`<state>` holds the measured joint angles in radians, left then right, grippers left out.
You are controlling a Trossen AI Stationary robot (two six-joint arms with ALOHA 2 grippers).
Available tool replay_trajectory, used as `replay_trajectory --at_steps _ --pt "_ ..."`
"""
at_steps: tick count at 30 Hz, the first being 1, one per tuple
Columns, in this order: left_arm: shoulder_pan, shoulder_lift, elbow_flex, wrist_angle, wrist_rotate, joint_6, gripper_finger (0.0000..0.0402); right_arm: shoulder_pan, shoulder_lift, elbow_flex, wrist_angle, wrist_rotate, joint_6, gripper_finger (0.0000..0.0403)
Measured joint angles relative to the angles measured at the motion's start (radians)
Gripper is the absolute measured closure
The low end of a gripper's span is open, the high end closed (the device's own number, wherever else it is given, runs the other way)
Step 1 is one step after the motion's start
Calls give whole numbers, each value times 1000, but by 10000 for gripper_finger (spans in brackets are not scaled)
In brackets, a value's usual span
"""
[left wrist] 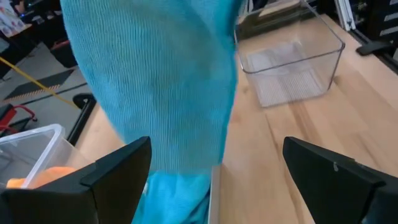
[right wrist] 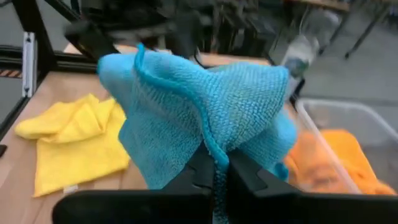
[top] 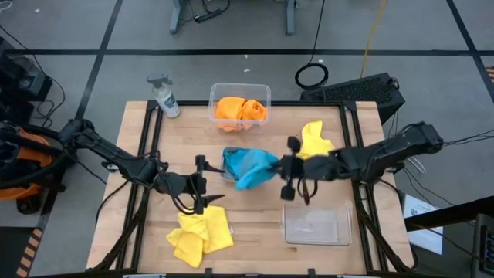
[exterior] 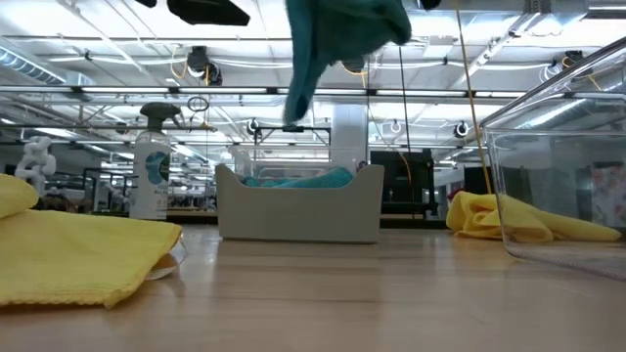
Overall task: Sort microfiber towel by color & place in baskets
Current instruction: Put the blue microfiber towel into the grey bin
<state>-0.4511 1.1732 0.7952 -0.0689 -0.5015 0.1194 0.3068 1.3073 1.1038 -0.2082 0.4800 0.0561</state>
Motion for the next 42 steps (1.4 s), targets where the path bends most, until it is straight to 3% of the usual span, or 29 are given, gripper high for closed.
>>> replay_trajectory --at_steps 9,16,21,28,38,42 --pt "0 115 0 195 38 78 34 68 220 0 384 27 -184 397" --pt "-26 138 0 412 102 70 33 67 322 0 614 229 -294 397" --pt "-41 138 0 494 66 71 33 66 338 0 662 255 -307 397" --pt "-40 137 0 509 -132 82 33 70 338 0 643 256 -262 396" --pt "-35 137 0 505 -143 144 36 71 339 0 641 114 -191 366" --pt "-35 143 0 502 -116 186 80 71 339 0 630 112 -163 344"
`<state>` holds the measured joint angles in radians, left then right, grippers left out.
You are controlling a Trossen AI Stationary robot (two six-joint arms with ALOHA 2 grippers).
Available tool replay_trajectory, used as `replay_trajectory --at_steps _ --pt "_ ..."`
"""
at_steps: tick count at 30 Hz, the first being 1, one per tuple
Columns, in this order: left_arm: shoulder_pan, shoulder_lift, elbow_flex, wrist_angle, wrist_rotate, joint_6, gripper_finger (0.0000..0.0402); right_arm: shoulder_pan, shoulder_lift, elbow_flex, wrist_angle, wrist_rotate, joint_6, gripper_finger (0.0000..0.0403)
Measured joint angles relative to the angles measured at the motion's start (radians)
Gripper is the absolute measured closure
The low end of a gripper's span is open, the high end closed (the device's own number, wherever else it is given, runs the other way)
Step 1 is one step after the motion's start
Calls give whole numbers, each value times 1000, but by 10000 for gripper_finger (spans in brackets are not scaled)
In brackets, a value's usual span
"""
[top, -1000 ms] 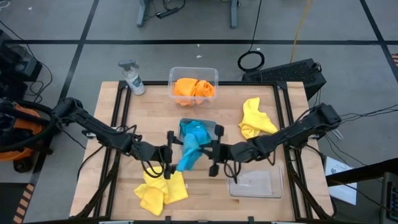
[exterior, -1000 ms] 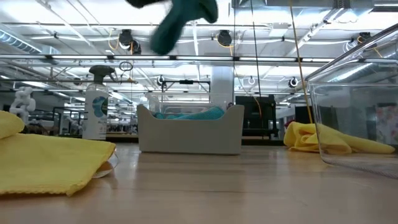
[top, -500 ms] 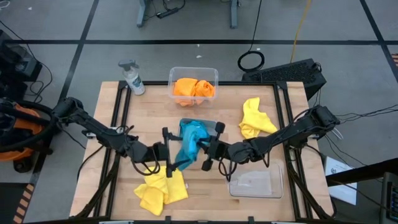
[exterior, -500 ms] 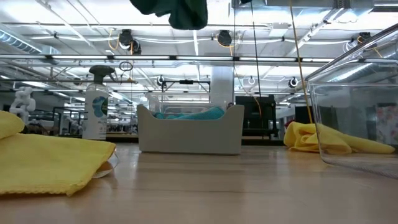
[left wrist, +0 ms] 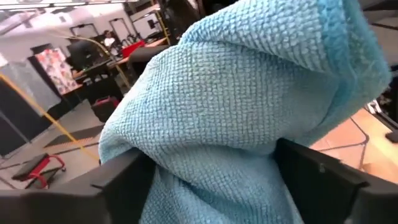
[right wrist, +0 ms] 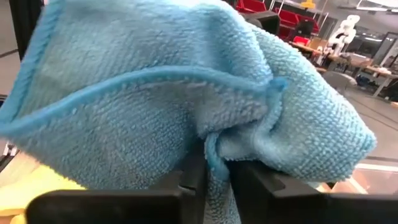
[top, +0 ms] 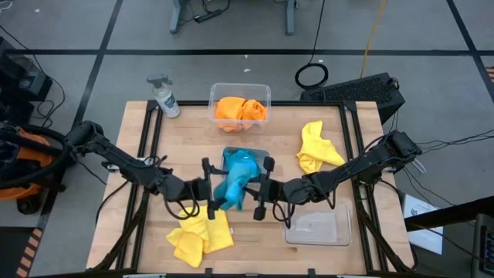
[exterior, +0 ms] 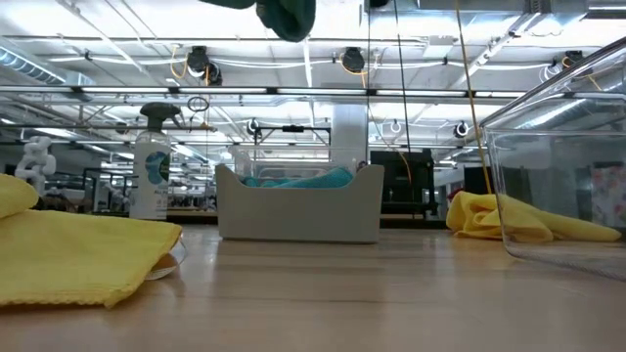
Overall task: Sort microfiber towel by color & place in baskets
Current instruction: Put the blue microfiber towel into the grey bin
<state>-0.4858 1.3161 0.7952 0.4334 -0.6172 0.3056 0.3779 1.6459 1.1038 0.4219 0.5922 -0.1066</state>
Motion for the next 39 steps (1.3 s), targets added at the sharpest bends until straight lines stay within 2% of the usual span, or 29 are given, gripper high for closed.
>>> replay_trajectory --at_steps 3,9,10,19,29,36,39 --pt "0 0 0 -4 31 21 153 0 0 0 -14 1 16 323" --pt "-4 0 0 -14 48 49 361 5 -1 0 -57 37 24 265" --pt "-6 0 0 -16 48 49 378 9 -3 0 -75 61 26 254" --pt "-6 0 0 -40 18 56 377 92 -34 0 -202 275 43 169" --pt "0 -2 0 -87 6 76 381 173 -45 0 -157 275 27 125" --pt "16 -2 0 -84 7 77 380 142 -37 0 6 271 12 92" --pt "22 -2 0 -84 17 94 380 110 -37 0 14 212 33 86"
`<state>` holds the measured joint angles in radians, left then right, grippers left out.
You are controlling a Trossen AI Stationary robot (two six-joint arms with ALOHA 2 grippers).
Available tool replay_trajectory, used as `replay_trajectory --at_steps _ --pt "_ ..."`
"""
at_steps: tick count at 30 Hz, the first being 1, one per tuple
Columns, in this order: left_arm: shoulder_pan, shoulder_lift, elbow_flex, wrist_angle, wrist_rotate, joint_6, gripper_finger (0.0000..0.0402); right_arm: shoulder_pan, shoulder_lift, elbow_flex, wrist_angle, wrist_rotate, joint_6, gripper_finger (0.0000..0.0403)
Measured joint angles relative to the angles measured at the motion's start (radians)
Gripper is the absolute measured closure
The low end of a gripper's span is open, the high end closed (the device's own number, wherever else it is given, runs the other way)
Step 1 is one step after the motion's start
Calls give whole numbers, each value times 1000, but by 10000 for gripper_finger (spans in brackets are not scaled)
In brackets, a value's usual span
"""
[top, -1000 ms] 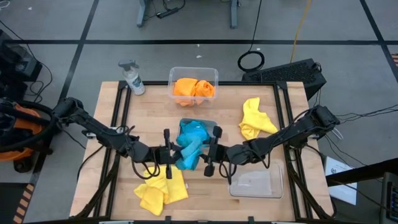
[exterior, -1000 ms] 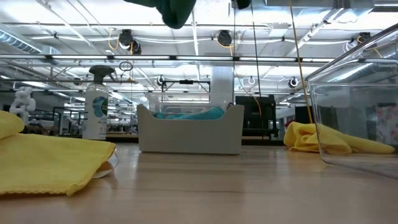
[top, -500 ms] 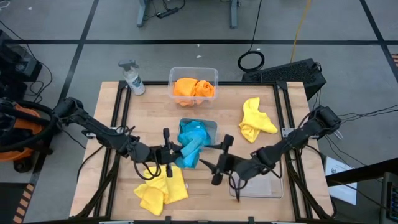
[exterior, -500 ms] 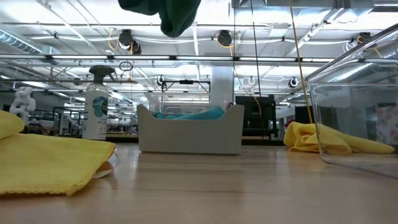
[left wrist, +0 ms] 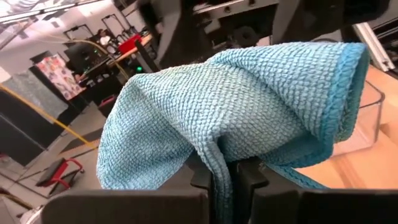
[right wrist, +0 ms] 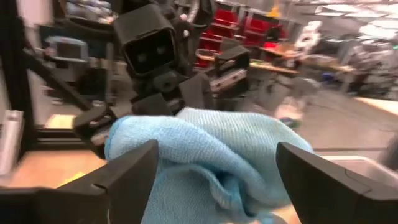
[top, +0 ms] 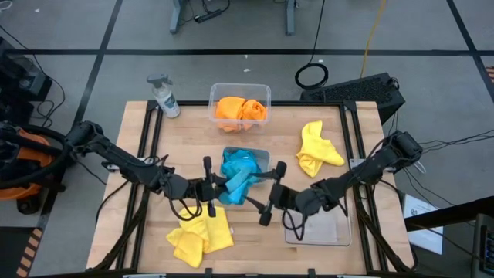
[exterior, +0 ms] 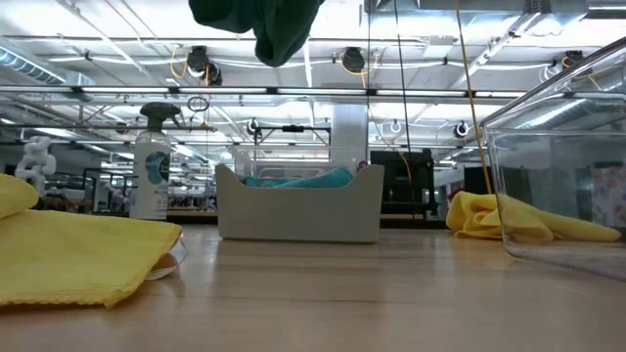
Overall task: Sort microfiber towel by color & place in baskets
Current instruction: Put the blue microfiber towel into the grey bin
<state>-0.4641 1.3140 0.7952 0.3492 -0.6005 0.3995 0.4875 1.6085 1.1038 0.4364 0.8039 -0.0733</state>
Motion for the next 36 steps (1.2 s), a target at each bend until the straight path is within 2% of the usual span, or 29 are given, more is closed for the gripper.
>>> replay_trajectory --at_steps 5,10,13,17,21,28,32,36 --pt "-1 0 0 0 38 8 380 -65 13 0 5 -161 59 85" --pt "0 0 0 -3 50 6 379 -108 46 0 7 -228 54 92" --pt "-1 0 0 -4 52 -1 379 -118 53 0 11 -233 54 117" --pt "0 0 0 -46 60 -54 369 -120 55 0 8 -235 54 179" --pt "-1 0 0 -91 98 -112 311 -120 55 0 7 -236 44 259" --pt "-8 0 0 -98 139 -133 156 -120 54 0 9 -302 1 385" --pt "-30 -2 0 -106 129 -133 100 -120 37 0 -4 -302 -37 387" --pt "-63 -32 0 -139 84 -135 74 -116 3 0 -44 -237 -60 384"
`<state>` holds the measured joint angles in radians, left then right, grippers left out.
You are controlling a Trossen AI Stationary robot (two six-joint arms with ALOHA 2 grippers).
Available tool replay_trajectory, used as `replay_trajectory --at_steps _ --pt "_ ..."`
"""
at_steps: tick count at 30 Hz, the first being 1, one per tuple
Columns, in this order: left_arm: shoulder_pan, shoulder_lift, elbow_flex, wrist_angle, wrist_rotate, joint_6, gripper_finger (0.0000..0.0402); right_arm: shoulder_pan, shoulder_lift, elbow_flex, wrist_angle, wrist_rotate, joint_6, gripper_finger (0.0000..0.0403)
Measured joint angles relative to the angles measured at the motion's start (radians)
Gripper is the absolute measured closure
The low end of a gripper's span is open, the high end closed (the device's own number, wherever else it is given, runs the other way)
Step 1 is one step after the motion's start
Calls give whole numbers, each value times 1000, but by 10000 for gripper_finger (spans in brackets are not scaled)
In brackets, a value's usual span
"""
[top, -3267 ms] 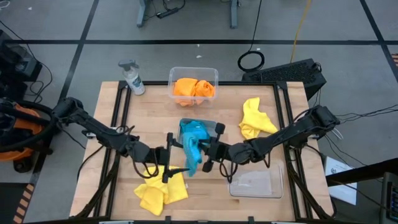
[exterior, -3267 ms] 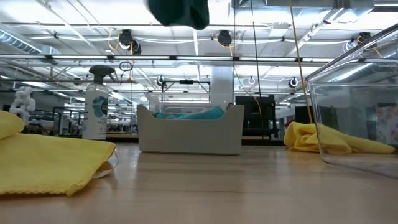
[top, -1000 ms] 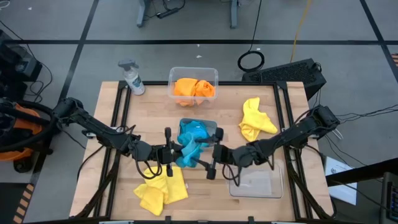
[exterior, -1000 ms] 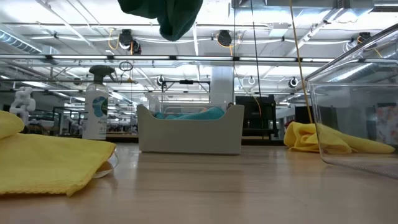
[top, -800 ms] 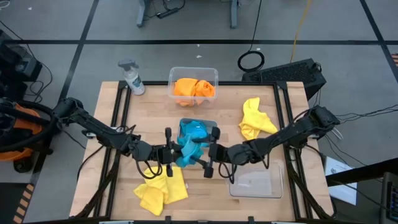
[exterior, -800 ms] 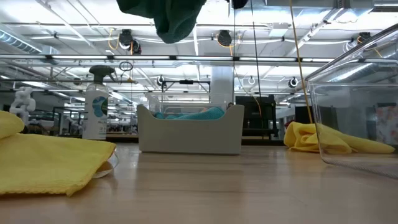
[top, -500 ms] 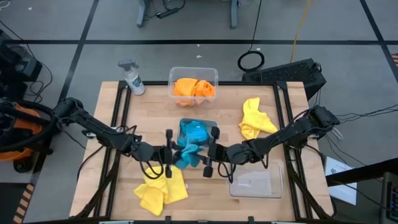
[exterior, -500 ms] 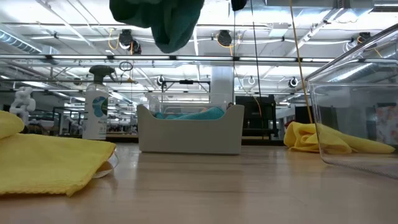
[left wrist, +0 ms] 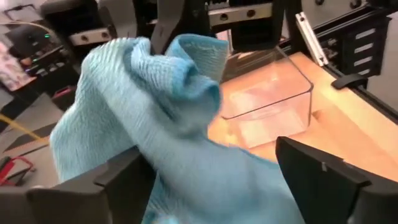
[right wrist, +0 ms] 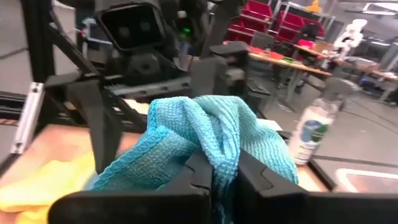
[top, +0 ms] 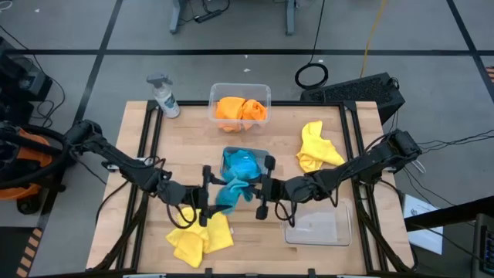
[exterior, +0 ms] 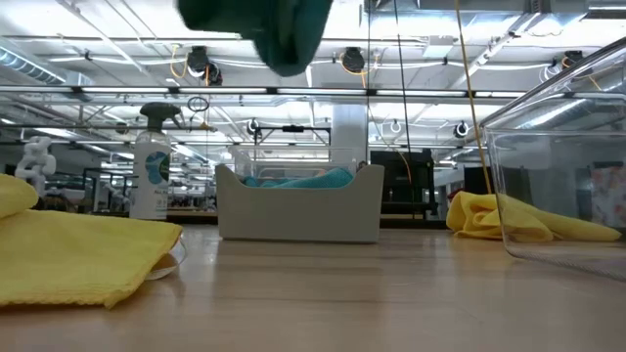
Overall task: Sort microfiber towel by color & place in baskets
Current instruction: Put the blue microfiber towel into the grey bin
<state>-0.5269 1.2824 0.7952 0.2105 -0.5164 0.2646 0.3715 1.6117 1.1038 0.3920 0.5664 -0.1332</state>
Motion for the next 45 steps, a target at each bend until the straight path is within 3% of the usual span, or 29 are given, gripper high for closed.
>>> replay_trajectory --at_steps 5,10,19,25,28,35,40,45 --pt "-43 -75 0 -133 -136 -53 68 3 -41 0 -130 47 19 395" --pt "-71 -139 0 -267 -191 -130 68 -17 -40 0 -278 85 85 394" --pt "-62 -149 0 -360 -196 -182 68 -146 -4 0 -480 82 229 392" --pt "-62 -148 0 -381 -196 -192 68 -207 -22 8 -568 -26 228 392" --pt "-62 -148 0 -379 -196 -190 68 -218 -26 78 -721 -80 235 392" --pt "-55 -148 0 -381 -196 -204 68 -216 -27 321 -1070 -64 304 392" --pt "-55 -148 0 -381 -196 -203 68 -207 -23 364 -1110 -83 298 392" --pt "-55 -148 0 -380 -196 -203 68 -241 101 363 -1101 -102 299 392"
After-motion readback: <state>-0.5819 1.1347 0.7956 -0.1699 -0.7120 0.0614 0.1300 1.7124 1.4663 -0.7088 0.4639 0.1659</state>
